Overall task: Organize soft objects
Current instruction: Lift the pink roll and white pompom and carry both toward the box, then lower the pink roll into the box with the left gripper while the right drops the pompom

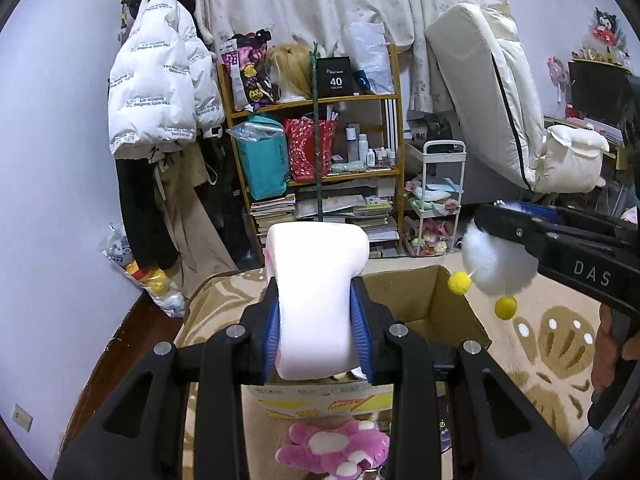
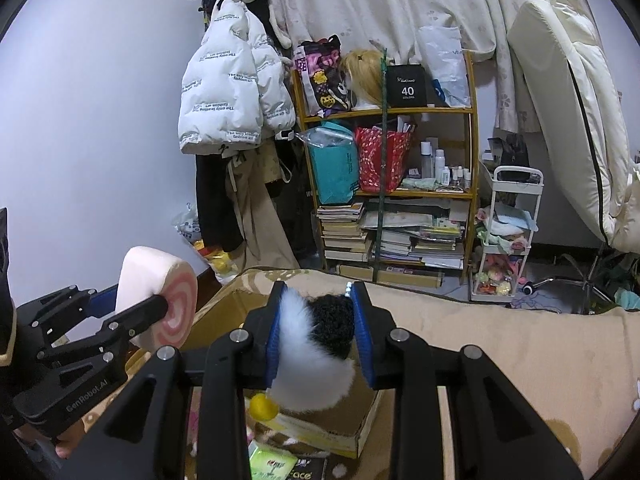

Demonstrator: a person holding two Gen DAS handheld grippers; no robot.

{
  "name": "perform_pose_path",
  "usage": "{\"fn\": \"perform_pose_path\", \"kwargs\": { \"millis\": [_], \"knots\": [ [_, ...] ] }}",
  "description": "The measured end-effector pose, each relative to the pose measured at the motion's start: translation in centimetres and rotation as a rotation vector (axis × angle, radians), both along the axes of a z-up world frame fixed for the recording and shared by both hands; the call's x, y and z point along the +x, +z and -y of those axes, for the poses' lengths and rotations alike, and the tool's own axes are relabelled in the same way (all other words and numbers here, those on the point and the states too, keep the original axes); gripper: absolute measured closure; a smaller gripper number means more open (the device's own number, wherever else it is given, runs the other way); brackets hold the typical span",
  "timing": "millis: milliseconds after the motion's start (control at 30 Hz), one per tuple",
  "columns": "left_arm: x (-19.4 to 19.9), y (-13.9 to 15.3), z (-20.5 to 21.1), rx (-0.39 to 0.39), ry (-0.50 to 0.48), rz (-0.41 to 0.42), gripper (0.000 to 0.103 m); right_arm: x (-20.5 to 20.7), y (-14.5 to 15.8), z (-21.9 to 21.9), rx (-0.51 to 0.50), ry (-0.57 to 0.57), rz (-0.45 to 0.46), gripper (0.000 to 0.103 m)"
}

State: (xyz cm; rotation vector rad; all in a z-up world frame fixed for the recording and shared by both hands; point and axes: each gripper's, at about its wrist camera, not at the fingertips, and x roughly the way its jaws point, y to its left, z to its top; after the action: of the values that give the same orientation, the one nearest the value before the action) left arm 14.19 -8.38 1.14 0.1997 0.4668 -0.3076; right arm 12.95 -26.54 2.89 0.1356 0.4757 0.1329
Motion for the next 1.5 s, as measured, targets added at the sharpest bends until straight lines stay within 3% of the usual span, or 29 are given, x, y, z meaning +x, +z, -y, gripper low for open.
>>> {"fn": "perform_pose_path", "kwargs": {
  "millis": [200,600,867,1100,1233,1333,1500],
  "knots": [
    [0.6,-1.6,0.8,0.006,-0.004,-0.025,0.071,0.7,-0.4,0.1,0.0,-0.01,0.0,0.07],
    [2.0,-4.7,1.3,-0.001,-0.013,-0.107,0.07,2.8,-4.4,1.0,0.019,0.024,-0.076,0.069],
    [3.8,-6.6,1.1,0.006,0.014,-0.183,0.067,2.8,-6.2,0.7,0.042,0.079,-0.065,0.068],
    [4.3,-6.9,0.8,-0.012,0.011,-0.201,0.064,3.6,-8.0,0.0,0.017,0.094,-0.114,0.068],
    [4.5,-6.9,0.8,-0.008,0.016,-0.205,0.058,3.7,-8.5,-0.7,-0.004,0.109,-0.129,0.067],
    [4.7,-6.9,0.9,0.009,0.045,-0.204,0.041,3.6,-8.9,-1.0,-0.022,0.116,-0.143,0.065],
    [4.5,-6.4,0.8,0.01,0.043,-0.203,0.04,3.8,-9.5,-1.6,-0.038,0.127,-0.176,0.063]
  ]
}}
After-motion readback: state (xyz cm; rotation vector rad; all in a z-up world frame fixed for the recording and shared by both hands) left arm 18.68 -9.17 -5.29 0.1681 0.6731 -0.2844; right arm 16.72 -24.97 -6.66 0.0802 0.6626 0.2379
